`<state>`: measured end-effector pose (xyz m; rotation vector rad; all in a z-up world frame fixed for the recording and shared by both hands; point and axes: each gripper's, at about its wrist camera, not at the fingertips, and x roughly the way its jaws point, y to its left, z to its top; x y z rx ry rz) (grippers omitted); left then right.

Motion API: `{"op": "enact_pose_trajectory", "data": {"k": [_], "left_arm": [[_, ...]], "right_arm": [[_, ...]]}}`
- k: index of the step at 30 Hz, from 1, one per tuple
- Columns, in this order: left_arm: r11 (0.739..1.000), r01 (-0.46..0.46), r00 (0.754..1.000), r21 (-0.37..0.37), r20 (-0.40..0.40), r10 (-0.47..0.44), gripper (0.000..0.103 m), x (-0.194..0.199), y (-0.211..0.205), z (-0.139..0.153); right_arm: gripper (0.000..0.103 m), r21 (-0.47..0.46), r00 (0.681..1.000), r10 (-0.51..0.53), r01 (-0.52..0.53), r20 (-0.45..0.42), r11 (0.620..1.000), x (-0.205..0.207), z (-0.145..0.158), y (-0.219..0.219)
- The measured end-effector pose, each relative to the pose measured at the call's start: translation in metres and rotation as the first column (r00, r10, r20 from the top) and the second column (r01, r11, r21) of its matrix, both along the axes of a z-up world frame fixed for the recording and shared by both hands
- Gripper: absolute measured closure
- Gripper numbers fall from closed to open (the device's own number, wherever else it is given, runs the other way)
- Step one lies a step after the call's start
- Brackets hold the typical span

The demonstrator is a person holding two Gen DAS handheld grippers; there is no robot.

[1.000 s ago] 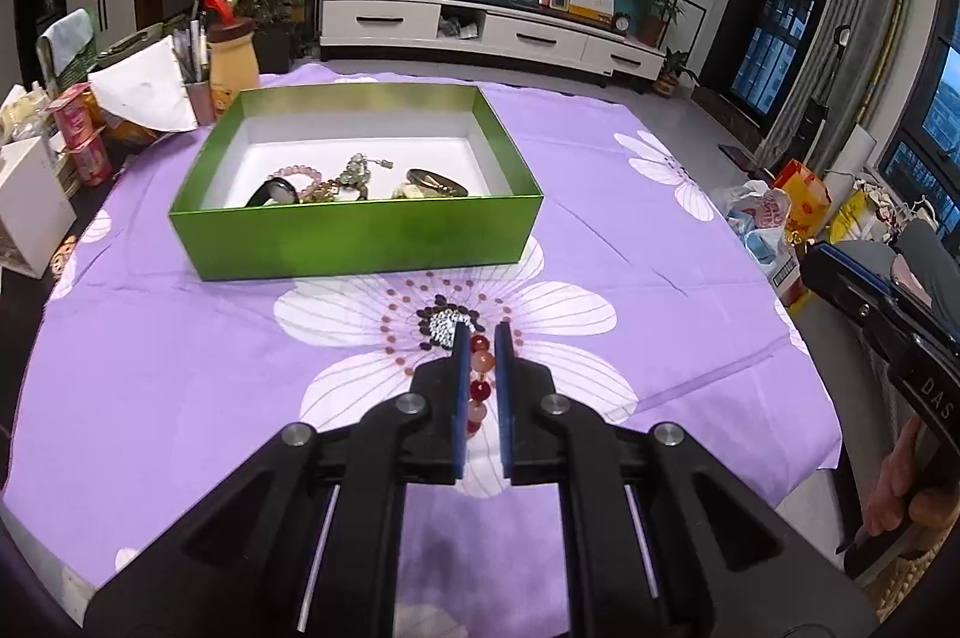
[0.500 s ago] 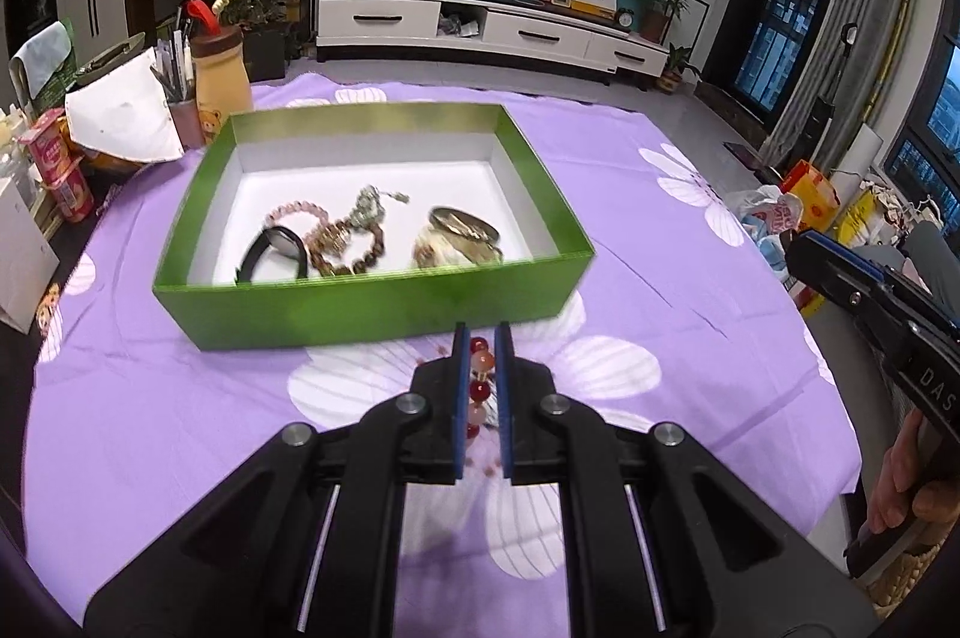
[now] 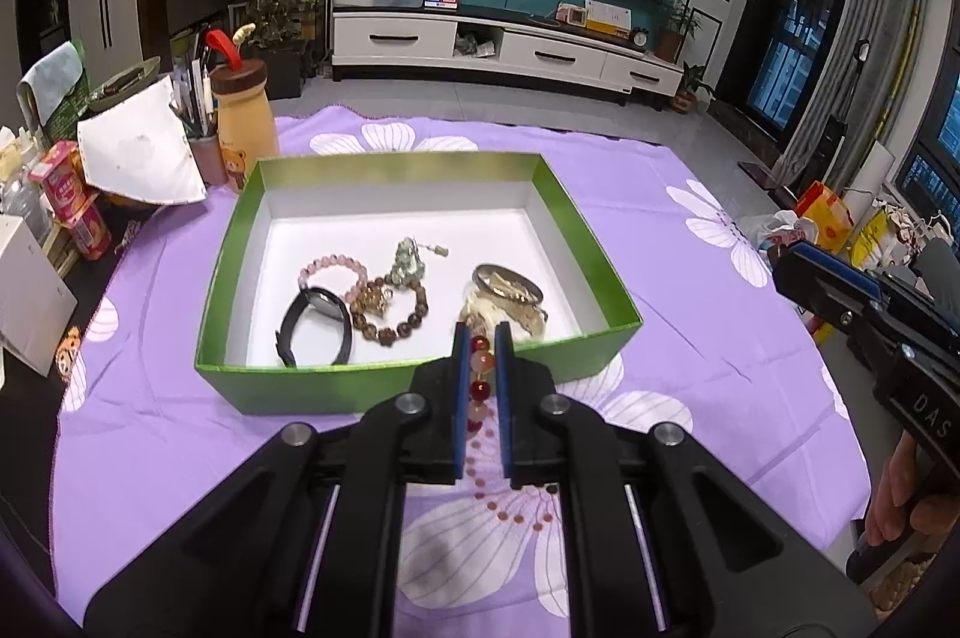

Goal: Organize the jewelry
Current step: 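Carry the necklace and the silver ring over the green box with both grippers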

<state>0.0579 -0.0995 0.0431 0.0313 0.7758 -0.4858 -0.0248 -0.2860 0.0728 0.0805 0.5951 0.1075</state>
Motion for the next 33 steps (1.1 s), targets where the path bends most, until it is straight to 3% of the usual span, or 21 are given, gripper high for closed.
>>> {"op": "enact_pose_trajectory", "data": {"k": [15,33], "left_arm": [[1.000,-0.010,1.000,0.004,0.019,0.010,0.096,0.025,-0.002,0.011],[1.000,-0.007,1.000,0.020,-0.025,0.008,0.095,0.068,-0.011,-0.013]], "right_arm": [[0.084,-0.014,0.999,0.036,-0.036,-0.008,0.999,0.031,0.001,0.015],[0.084,-0.023,0.997,0.048,-0.049,-0.062,0.999,0.070,-0.023,0.015]]}}
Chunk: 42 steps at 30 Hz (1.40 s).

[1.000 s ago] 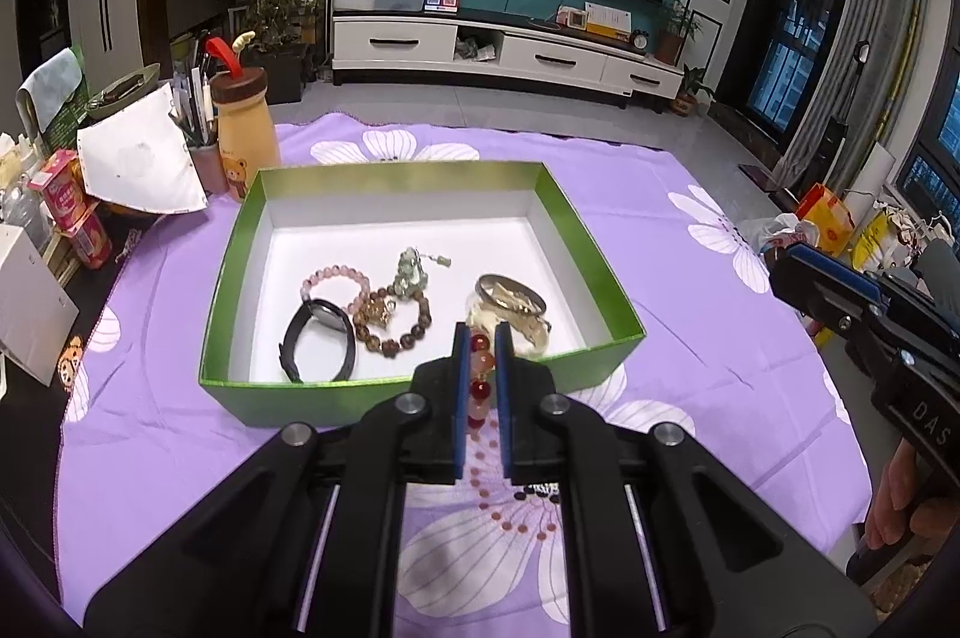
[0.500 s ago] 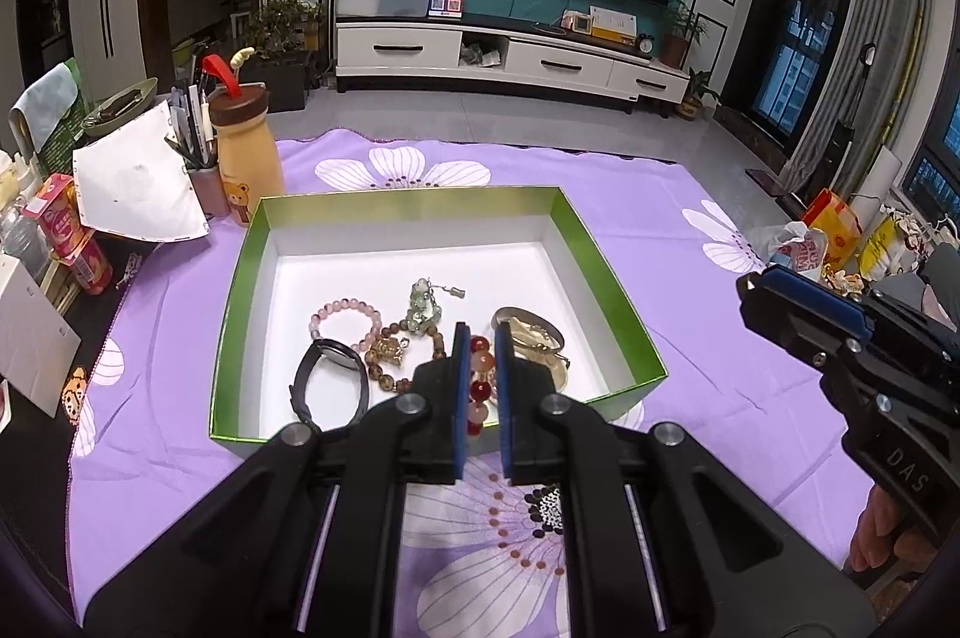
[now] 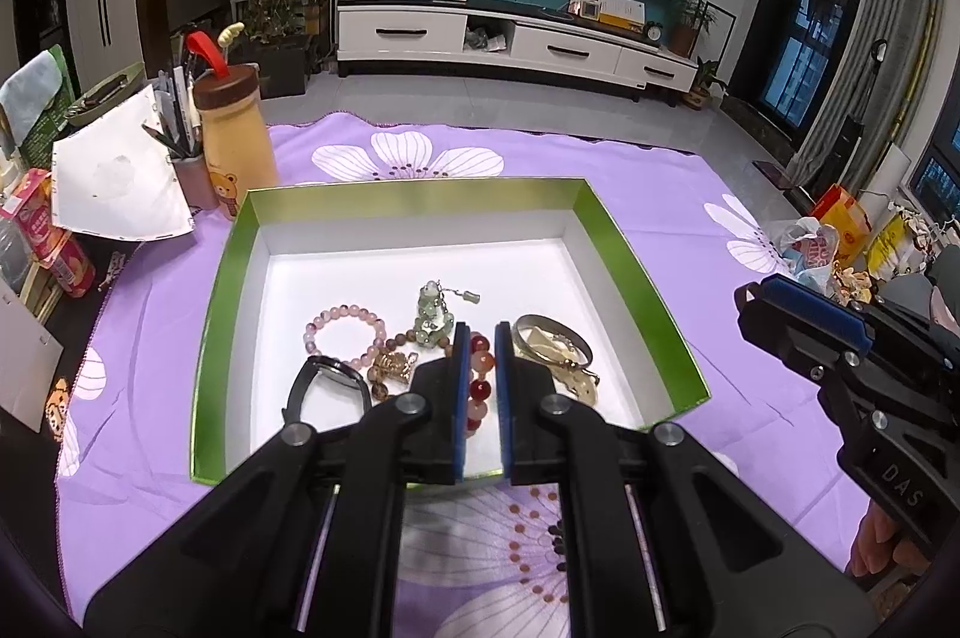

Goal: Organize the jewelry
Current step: 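Carry the necklace and the silver ring over the green box with both grippers, then lower the necklace and ring into the box and open both grippers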

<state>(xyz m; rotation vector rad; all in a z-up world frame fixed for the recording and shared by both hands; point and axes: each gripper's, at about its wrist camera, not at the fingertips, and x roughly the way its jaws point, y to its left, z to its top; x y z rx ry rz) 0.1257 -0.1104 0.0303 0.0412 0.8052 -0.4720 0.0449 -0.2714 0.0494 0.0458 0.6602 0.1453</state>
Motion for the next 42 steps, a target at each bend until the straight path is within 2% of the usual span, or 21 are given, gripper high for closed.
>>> {"op": "enact_pose_trajectory", "data": {"k": [8,17,21,36,42], "left_arm": [[1.000,-0.012,1.000,-0.008,-0.023,0.012,0.096,0.022,-0.001,-0.007],[0.997,-0.043,0.996,-0.067,-0.079,0.038,0.095,0.056,0.000,-0.011],[0.996,-0.053,0.995,-0.071,-0.089,0.047,0.096,0.069,-0.003,-0.012],[0.996,-0.089,0.989,0.001,-0.116,0.088,0.095,0.110,-0.015,-0.034],[0.995,-0.097,0.987,0.005,-0.131,0.097,0.095,0.117,-0.010,-0.042]], "right_arm": [[0.084,0.006,1.000,0.010,-0.010,-0.007,1.000,0.021,-0.006,-0.001],[0.084,0.061,0.998,0.029,-0.026,-0.051,0.998,0.053,-0.018,-0.006],[0.084,0.082,0.997,0.033,-0.027,-0.075,0.996,0.069,-0.023,-0.006],[0.084,0.084,0.987,0.033,-0.020,-0.159,0.996,0.118,-0.041,-0.001],[0.084,0.083,0.981,0.031,-0.015,-0.190,0.996,0.128,-0.048,0.001]]}}
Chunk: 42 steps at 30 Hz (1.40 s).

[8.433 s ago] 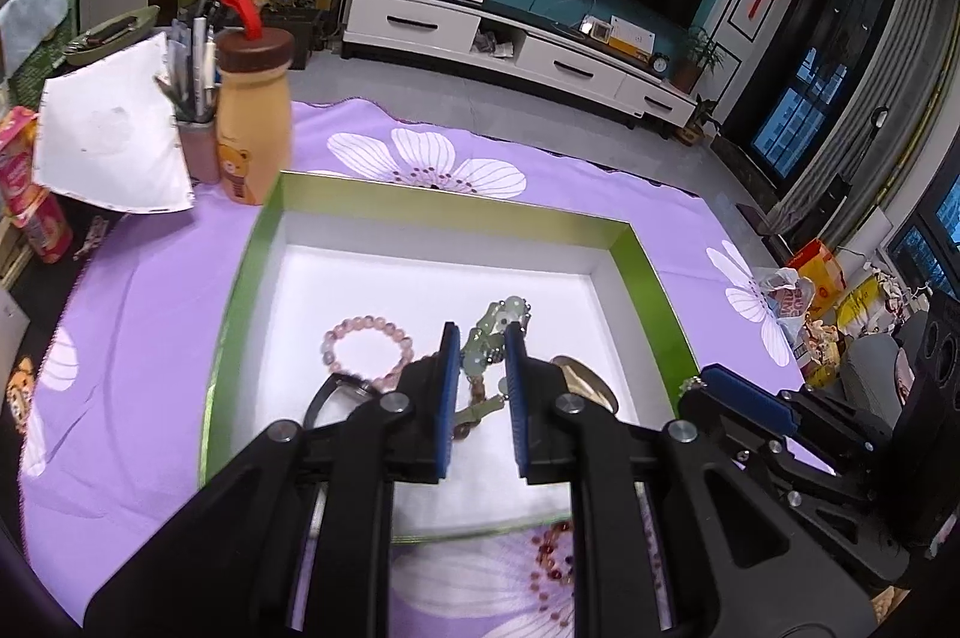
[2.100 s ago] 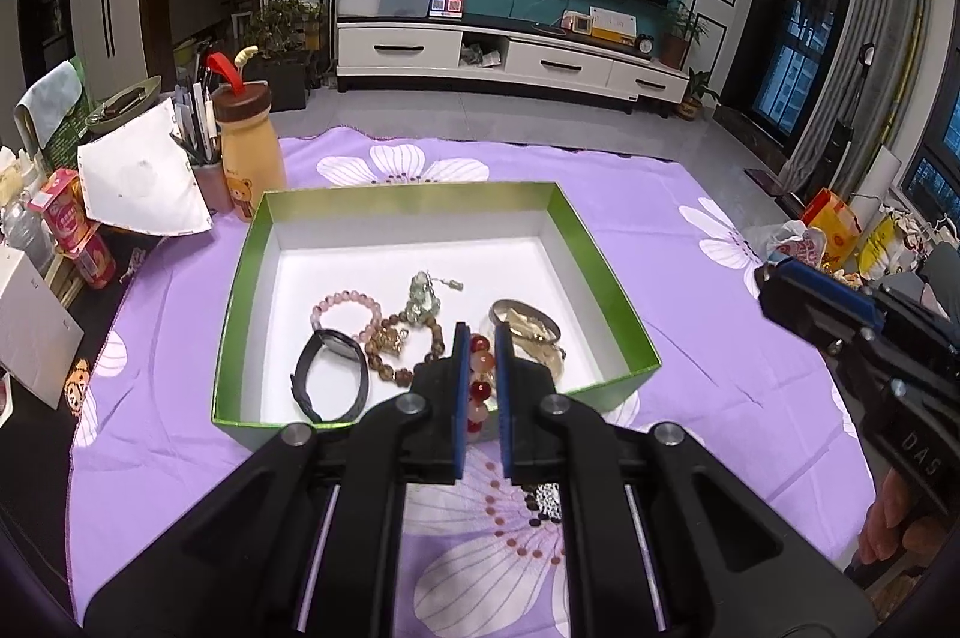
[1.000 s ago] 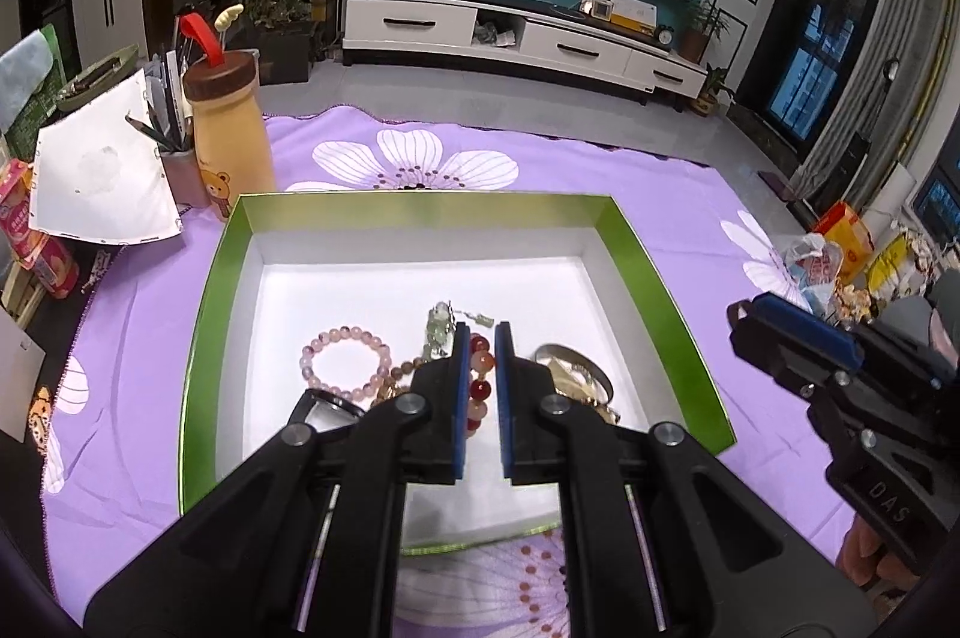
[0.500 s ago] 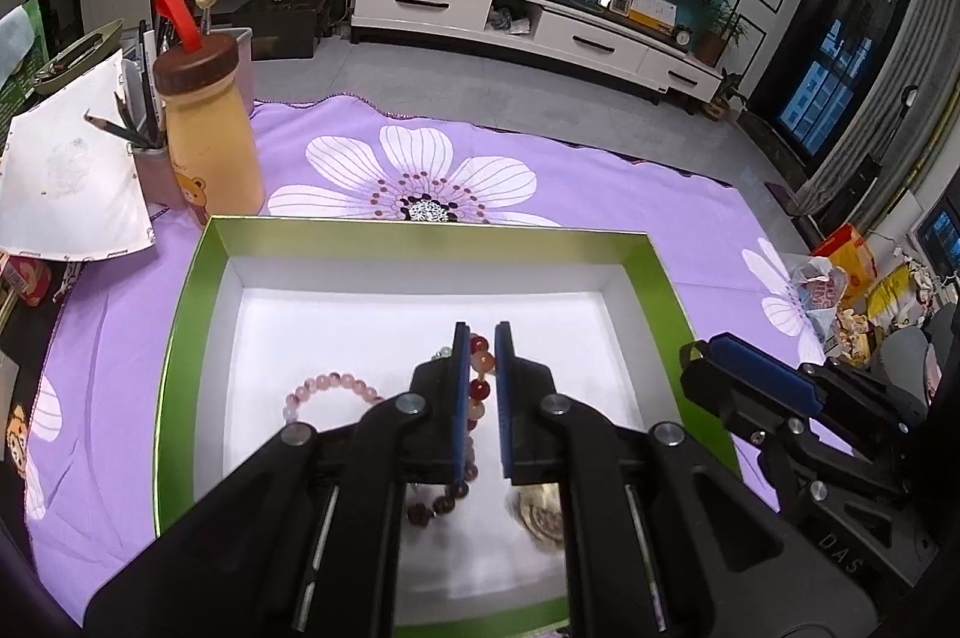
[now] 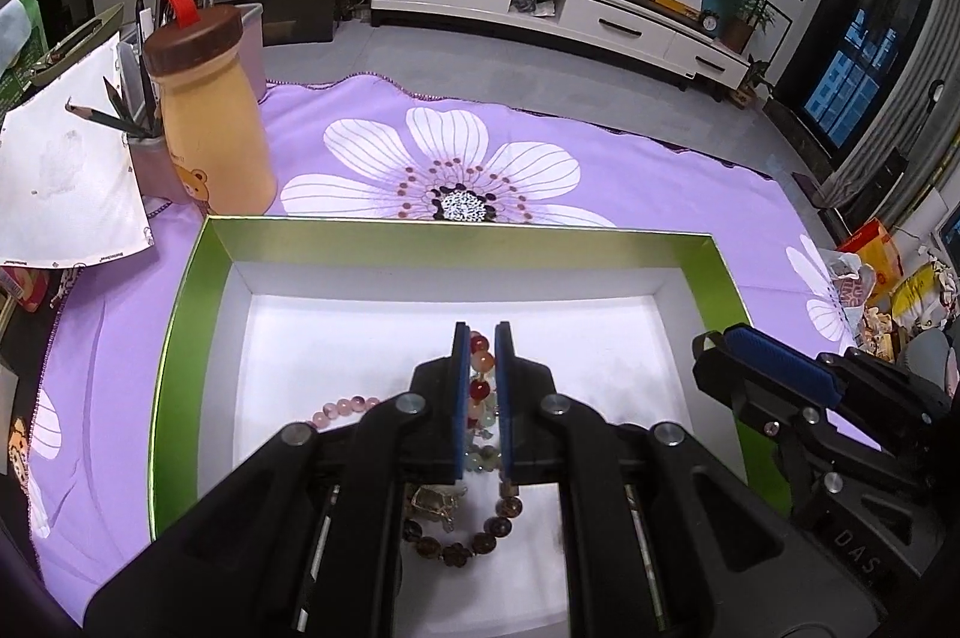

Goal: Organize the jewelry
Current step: 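Lower the necklace and ring into the box and open both grippers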

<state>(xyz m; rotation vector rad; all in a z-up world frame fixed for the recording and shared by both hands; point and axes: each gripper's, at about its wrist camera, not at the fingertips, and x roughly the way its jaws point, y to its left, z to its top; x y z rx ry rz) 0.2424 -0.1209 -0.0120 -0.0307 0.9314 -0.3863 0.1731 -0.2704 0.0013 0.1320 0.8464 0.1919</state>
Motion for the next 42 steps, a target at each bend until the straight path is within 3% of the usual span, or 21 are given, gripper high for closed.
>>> {"op": "enact_pose_trajectory", "data": {"k": [27,42], "left_arm": [[1.000,-0.004,0.999,0.029,-0.037,0.005,0.095,0.013,-0.005,-0.016],[0.999,-0.010,0.999,0.052,-0.048,0.012,0.095,0.016,-0.007,-0.017]], "right_arm": [[0.084,-0.025,0.994,-0.020,0.017,-0.104,1.000,0.023,-0.032,0.004],[0.084,-0.036,0.993,-0.009,0.005,-0.118,0.999,0.025,-0.031,0.005]]}}
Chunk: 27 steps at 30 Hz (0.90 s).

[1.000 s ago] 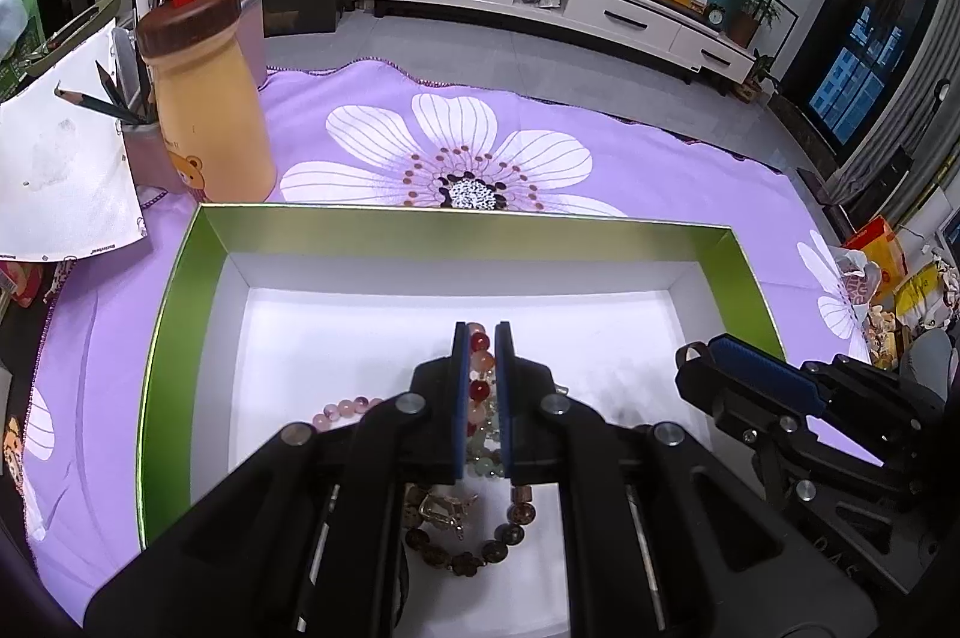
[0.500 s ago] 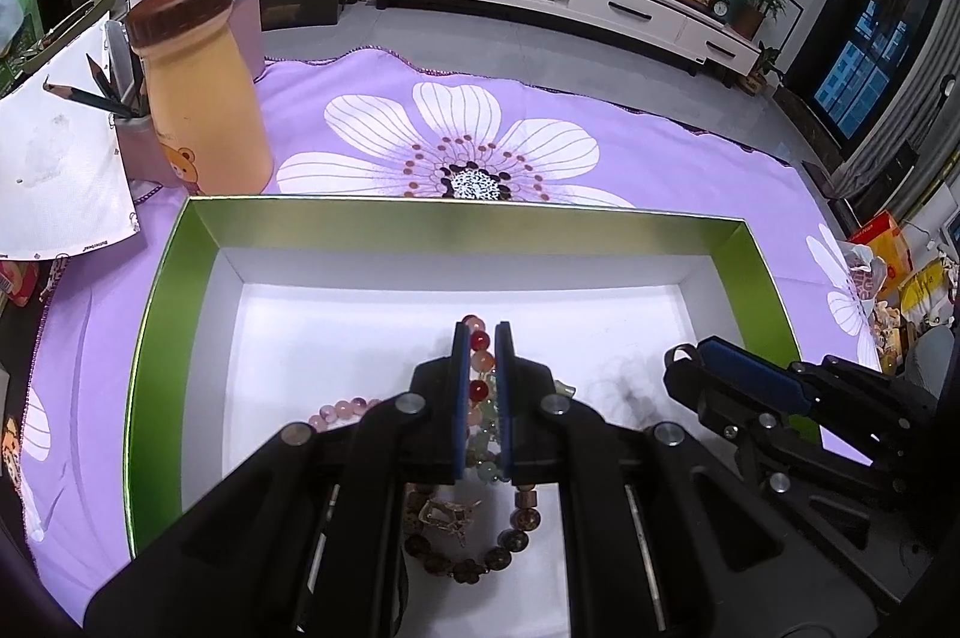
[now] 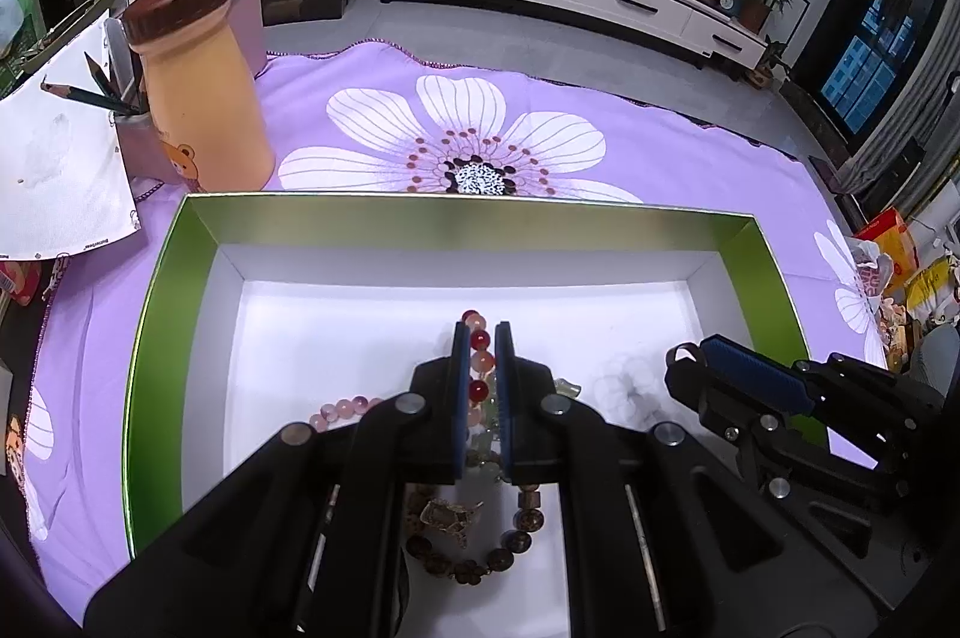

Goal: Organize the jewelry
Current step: 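Lower the necklace and ring into the box and open both grippers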

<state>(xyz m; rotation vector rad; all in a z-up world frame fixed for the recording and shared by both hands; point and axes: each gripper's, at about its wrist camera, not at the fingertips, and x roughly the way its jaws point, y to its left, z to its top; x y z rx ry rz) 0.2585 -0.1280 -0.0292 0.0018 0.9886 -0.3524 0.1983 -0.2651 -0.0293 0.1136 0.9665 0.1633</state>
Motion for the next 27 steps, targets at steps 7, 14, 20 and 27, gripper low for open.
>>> {"op": "enact_pose_trajectory", "data": {"k": [7,14,20,27], "left_arm": [[1.000,-0.004,1.000,0.009,-0.004,0.004,0.095,0.0006,-0.0002,-0.0018],[1.000,-0.002,1.000,0.015,-0.009,0.002,0.095,-0.0001,-0.0003,-0.0031],[1.000,-0.004,1.000,0.019,-0.012,0.005,0.095,0.0003,-0.0009,-0.0033],[1.000,-0.006,1.000,0.023,-0.015,0.006,0.095,-0.0010,-0.0015,-0.0031]], "right_arm": [[0.084,-0.005,1.000,0.008,-0.008,-0.008,1.000,0.0006,-0.0017,0.0020],[0.084,-0.007,1.000,0.011,-0.011,-0.014,1.000,0.0029,-0.0026,0.0037],[0.084,-0.015,1.000,0.013,-0.014,-0.021,1.000,0.0038,-0.0045,0.0056],[0.084,-0.015,1.000,0.015,-0.016,-0.026,1.000,0.0063,-0.0056,0.0073]]}}
